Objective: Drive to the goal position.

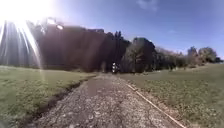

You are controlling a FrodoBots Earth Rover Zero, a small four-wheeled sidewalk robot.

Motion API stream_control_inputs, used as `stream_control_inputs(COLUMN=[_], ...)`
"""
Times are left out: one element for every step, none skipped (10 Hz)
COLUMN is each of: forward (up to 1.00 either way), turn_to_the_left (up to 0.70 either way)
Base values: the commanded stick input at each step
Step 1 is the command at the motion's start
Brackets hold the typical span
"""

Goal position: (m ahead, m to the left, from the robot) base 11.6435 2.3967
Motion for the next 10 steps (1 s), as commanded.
stream_control_inputs(forward=[1.0, 1.0, 1.0, 1.0, 1.0, 1.0, 1.0, 1.0, 1.0, 1.0], turn_to_the_left=[0.0, 0.0, 0.0, 0.0, 0.0, 0.0, 0.0, 0.0, 0.0, 0.0])
